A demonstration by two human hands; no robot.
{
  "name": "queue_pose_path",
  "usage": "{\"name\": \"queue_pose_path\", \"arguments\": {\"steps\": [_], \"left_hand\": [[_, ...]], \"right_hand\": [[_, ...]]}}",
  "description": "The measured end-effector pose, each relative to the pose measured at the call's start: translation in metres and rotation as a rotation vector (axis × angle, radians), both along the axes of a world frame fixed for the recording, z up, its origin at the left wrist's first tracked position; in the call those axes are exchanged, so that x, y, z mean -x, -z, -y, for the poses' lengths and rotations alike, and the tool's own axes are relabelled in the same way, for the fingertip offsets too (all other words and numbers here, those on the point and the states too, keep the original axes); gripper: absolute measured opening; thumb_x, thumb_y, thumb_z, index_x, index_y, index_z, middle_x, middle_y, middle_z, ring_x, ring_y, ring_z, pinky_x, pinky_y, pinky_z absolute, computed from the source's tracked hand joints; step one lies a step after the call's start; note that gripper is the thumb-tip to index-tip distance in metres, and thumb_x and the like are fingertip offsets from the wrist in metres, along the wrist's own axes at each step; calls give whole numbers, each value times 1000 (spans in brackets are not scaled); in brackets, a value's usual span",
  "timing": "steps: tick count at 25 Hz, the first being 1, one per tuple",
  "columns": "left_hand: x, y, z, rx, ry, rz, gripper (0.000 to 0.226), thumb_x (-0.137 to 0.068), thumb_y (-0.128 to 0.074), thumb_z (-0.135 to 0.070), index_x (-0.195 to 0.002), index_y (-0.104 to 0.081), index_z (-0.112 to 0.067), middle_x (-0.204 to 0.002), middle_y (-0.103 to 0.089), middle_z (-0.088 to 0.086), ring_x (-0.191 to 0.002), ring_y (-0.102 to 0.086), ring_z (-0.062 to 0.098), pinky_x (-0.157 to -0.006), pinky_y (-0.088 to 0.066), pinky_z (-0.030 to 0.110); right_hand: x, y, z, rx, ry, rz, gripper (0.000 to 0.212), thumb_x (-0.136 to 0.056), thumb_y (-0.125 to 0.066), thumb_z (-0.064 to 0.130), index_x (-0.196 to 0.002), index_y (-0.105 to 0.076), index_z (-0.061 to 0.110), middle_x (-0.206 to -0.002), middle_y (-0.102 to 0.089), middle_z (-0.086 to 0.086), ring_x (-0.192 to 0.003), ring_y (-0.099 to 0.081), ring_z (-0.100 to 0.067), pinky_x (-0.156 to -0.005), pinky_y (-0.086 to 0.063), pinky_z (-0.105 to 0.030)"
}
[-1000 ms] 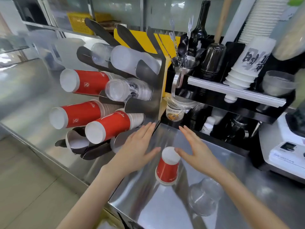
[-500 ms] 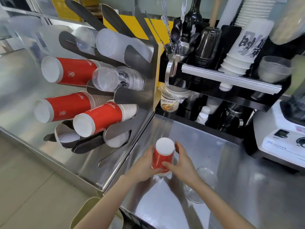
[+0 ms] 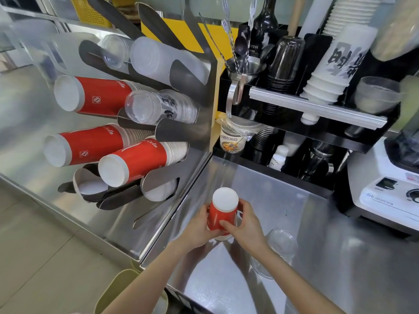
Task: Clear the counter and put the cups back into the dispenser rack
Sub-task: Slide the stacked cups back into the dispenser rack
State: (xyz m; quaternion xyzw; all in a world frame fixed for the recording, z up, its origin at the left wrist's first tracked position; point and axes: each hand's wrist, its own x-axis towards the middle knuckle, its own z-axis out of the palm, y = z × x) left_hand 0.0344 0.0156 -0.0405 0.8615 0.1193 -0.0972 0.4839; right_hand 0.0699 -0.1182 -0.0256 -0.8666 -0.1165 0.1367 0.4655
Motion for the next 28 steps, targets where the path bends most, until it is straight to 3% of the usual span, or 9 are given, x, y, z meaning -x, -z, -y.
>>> {"name": "queue_pose_path", "arguments": {"steps": [4, 7, 10, 13, 15, 19, 22, 25, 28], "left_hand": [[4, -6, 4, 81, -61, 44, 77, -70, -74, -20, -130, -28, -11, -127, -52, 4, -115, -55, 22, -93, -47, 32], [6, -27, 7, 98, -127, 164, 71, -71, -72, -15, -128, -30, -17, -110, -51, -8, -102, -54, 12, -83, -41, 24], [8, -54, 7, 184, -176, 323, 67, -71, -72, -7, -120, -31, -30, -106, -51, -19, -103, -55, 9, -86, -43, 20], [15, -83, 2, 194, -208, 461, 61, -71, -73, -8, -109, -36, -37, -104, -47, -29, -92, -54, -17, -76, -42, 0], [22, -100, -4, 184, -228, 540, 57, -68, -74, -17, -104, -38, -43, -106, -48, -31, -92, -50, -25, -77, -41, -2], [44, -121, -19, 178, -359, 655, 56, -70, -75, -13, -108, -44, -42, -110, -56, -23, -98, -53, -19, -78, -42, 0], [62, -131, -34, 153, -461, 708, 55, -64, -73, -30, -112, -46, -32, -110, -59, -17, -99, -55, -14, -80, -43, 3], [75, -141, -51, 82, -575, 730, 52, -56, -67, -43, -101, -40, -46, -102, -55, -24, -90, -53, -22, -71, -41, -3], [87, -138, -68, 81, -686, 743, 50, -61, -68, -30, -103, -43, -42, -103, -52, -25, -90, -58, -13, -69, -44, 0]], "right_hand": [[5, -16, 5, -38, -10, 71, 66, -70, -74, 16, -125, -37, 18, -125, -47, 1, -118, -47, -16, -88, -34, -8], [9, -46, 5, -116, -20, 156, 63, -67, -76, 15, -117, -39, 29, -119, -46, 7, -106, -48, -4, -75, -34, 2], [13, -81, 5, -231, -42, 256, 63, -64, -77, 18, -109, -39, 40, -118, -48, 9, -101, -46, 12, -78, -33, 7], [17, -108, 0, -310, -91, 342, 62, -62, -74, 23, -113, -42, 39, -120, -47, 9, -110, -45, 8, -85, -33, 4], [19, -121, -5, -342, -135, 384, 65, -64, -77, 19, -119, -43, 31, -123, -47, 8, -114, -45, 3, -89, -34, 1], [28, -147, -23, -400, -245, 459, 66, -67, -78, 19, -121, -43, 29, -125, -47, 6, -118, -45, -2, -96, -36, -7], [34, -162, -41, -440, -343, 476, 66, -66, -78, 19, -121, -43, 30, -126, -48, 6, -119, -45, -1, -98, -38, -11], [37, -171, -65, -442, -440, 453, 67, -67, -79, 19, -122, -42, 31, -127, -47, 10, -120, -45, -2, -99, -40, -13], [41, -174, -91, -430, -536, 439, 67, -68, -78, 19, -124, -42, 27, -128, -46, 9, -119, -43, 2, -100, -37, -9]]}}
